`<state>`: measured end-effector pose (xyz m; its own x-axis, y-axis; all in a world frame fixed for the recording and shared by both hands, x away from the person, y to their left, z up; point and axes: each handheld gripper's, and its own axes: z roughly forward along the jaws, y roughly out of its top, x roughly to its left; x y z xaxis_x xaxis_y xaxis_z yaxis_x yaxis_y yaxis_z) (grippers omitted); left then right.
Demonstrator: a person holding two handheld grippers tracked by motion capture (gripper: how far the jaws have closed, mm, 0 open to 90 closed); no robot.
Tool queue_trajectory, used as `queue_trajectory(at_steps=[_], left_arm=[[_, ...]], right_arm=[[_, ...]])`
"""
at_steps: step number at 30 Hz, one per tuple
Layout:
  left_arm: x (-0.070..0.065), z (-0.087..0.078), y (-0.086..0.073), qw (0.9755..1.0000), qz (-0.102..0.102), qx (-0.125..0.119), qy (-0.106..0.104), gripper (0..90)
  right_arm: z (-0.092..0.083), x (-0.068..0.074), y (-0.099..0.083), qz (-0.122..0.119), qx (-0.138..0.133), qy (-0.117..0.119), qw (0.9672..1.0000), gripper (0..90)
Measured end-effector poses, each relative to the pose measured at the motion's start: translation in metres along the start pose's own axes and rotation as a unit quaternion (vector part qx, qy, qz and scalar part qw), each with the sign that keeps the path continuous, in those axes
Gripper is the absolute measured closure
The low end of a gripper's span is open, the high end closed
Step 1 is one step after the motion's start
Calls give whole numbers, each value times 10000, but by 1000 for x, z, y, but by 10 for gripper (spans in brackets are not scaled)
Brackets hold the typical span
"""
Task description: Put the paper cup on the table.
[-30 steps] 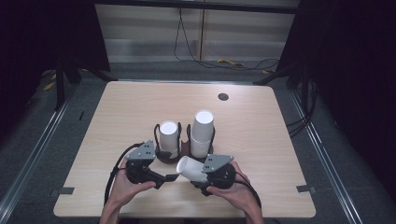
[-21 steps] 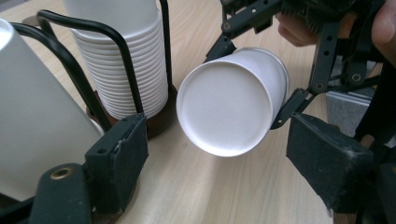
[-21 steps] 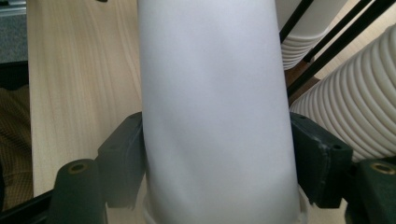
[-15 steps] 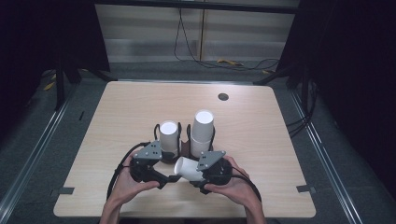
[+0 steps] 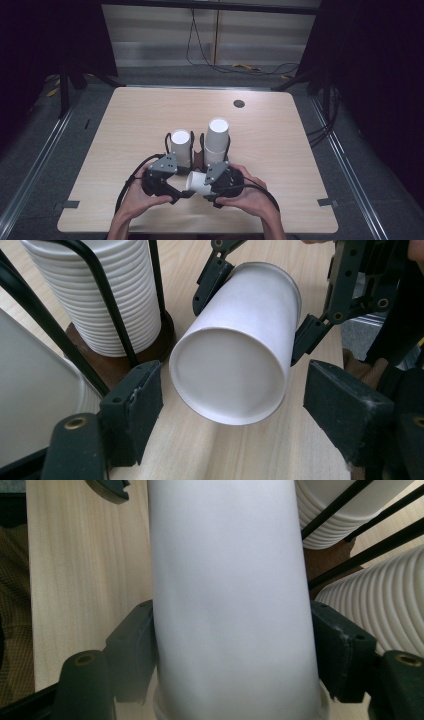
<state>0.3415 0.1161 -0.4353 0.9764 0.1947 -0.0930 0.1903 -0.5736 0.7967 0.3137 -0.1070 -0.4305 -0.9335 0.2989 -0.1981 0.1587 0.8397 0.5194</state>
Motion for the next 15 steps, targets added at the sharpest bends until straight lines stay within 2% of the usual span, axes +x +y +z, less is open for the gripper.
queue_trajectory(at_steps=[3, 5, 6, 7, 10, 15], left_arm=[[1, 3, -1, 9999, 0, 82, -71, 235], [2, 5, -1, 9999, -42, 131, -79, 235], [4, 6, -1, 9998, 49, 203, -63, 235], [4, 7, -1, 9997, 49, 243, -68, 234], [3, 12, -2, 9993, 16, 345, -151, 236], [4, 13, -1, 9994, 21, 303, -168, 251]], right_arm=[[1, 0, 0, 8, 88, 31, 10000, 278], [2, 0, -1, -72, 118, 8, 9999, 279], [2, 0, 0, -83, 152, 15, 9998, 279], [3, 0, 0, -127, 197, 11, 9997, 280], [4, 2, 2, -194, 315, 14, 9993, 281], [5, 3, 5, -267, 365, 60, 9990, 283]])
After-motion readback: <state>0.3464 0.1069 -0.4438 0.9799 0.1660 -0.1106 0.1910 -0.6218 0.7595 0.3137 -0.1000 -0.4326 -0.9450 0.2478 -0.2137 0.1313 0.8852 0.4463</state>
